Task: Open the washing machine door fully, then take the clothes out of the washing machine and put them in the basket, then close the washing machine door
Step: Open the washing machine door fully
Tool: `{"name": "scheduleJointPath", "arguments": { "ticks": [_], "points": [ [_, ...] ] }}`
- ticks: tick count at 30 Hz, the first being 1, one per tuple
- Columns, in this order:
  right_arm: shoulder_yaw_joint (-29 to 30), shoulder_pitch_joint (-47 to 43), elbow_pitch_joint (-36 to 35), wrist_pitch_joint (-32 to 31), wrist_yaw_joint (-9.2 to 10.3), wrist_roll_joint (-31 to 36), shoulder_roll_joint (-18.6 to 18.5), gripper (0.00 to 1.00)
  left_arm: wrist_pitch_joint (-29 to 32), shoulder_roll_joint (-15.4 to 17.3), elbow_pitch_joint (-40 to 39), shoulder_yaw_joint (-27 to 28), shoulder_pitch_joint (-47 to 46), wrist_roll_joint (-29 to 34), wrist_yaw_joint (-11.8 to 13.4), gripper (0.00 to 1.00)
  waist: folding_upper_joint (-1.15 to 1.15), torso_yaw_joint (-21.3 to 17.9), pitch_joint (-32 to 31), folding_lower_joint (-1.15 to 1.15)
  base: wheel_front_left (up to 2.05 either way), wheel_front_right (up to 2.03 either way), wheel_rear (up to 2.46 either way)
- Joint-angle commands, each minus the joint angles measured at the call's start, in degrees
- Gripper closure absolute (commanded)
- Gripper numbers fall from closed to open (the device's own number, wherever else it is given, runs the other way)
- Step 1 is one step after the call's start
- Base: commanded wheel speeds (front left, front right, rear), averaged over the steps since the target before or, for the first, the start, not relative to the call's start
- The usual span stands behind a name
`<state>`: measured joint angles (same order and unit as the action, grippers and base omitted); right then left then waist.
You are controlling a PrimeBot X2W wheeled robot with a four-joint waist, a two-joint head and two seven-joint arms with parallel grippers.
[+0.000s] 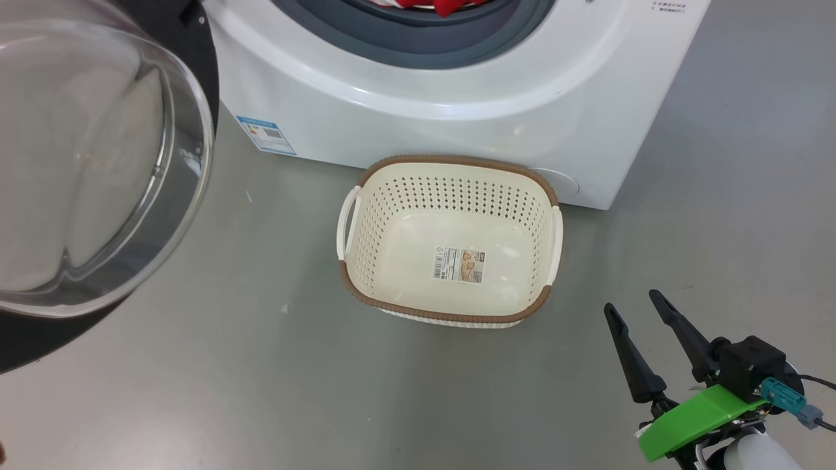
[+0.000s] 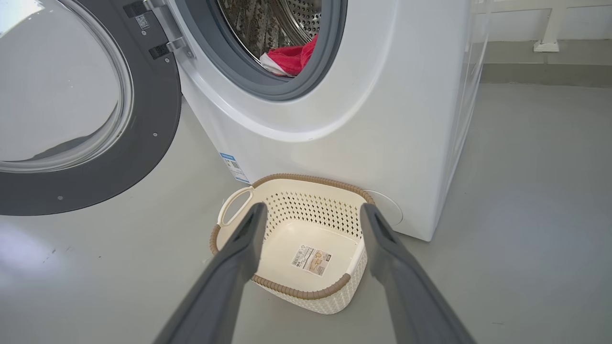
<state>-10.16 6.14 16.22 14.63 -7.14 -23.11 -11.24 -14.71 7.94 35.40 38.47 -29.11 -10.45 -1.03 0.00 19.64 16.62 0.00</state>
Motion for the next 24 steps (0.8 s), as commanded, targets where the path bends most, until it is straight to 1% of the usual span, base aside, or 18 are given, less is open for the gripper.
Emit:
{"name": "scheduleJointPath", "arguments": {
  "ticks": [1,13,20,24],
  "points": [
    [-1.2,0.9,-1.4,0.4,-0.35,0.5,-0.7,0.0,-0.3,4.2,-0.6,2.1,-1.0,0.7,0.0,1.0,0.0,0.0,0.3,0.0,0.0,0.0,0.0],
    [-1.5,1.6,-1.5,0.4,-0.35,0.4,-1.4,0.0,-0.3,7.7,5.8,4.1,-4.7,3.4,-1.4,1.0,0.0,-0.5,1.2,0.0,0.0,0.0,0.0],
    [-1.3,1.6,-1.2,0.4,-0.35,0.5,-1.2,0.0,-0.3,8.0,7.6,4.9,-5.3,3.8,-3.0,1.0,0.0,-0.5,0.7,0.0,0.0,0.0,0.0],
    [-1.2,1.2,-1.0,0.4,-0.35,0.4,-1.0,0.0,-0.3,6.9,7.1,5.2,-4.4,3.7,-4.3,1.0,0.0,-0.3,-0.3,0.0,0.0,0.0,0.0]
  ]
}}
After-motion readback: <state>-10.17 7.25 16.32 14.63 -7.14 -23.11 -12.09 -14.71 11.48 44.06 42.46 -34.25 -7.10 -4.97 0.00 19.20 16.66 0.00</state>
